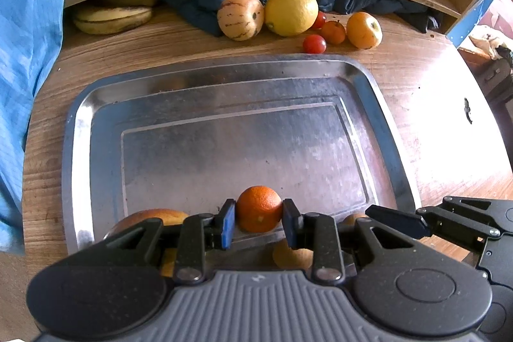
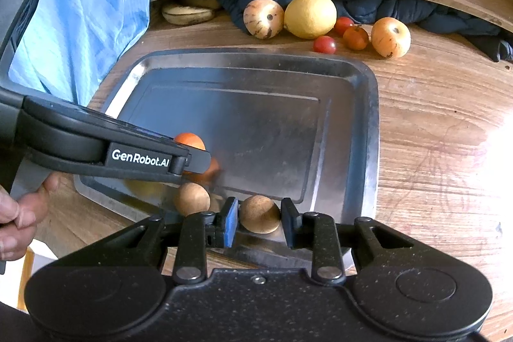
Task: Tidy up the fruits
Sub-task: 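Lower the mandarin onto the tray and open left gripper while right gripper releases the brown fruit, then withdraw both tools from the tray back toward the fruit row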
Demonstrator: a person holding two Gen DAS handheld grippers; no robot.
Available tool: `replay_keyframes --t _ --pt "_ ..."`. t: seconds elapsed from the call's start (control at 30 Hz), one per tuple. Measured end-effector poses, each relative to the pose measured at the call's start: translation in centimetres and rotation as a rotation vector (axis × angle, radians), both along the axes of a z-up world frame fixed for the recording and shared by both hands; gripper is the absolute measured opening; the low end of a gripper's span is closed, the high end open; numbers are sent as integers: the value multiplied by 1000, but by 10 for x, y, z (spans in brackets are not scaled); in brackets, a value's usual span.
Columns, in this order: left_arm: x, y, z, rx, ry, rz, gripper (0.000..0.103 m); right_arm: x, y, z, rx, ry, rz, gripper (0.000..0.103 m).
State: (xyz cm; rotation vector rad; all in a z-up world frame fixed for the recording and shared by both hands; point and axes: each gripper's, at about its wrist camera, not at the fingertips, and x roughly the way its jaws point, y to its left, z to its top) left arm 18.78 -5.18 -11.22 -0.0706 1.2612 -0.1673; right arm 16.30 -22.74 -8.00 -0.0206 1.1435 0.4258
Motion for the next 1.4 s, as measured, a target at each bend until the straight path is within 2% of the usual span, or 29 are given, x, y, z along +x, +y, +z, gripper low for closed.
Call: replay_keyframes --t 0.37,0.43,0.53,0.67,0.83,0.9,1.1,1.27,1.4 --pt "1 0 1 -2 -1 17 36 0 0 0 -1 3 0 32" --pt "1 1 2 -12 -1 32 45 0 0 -1 -1 6 -3 33" --pt "-1 4 5 -28 -10 60 55 0 -2 -1 -2 3 -5 36" --pt "-4 6 13 -42 -32 83 65 -1 -6 4 0 -13 -18 50" --pt "-10 9 31 -52 -84 118 88 -3 -13 15 10 -40 -28 71" --pt "-12 8 39 -43 -110 124 91 -5 -16 19 21 -46 -27 82" --pt "-22 10 57 -12 -167 146 100 -11 -17 27 35 -53 2 96" --pt "-35 19 67 24 -170 173 102 -14 -17 30 17 -47 39 101" --pt "-47 26 71 68 -149 155 102 -16 -19 29 -4 -23 60 102"
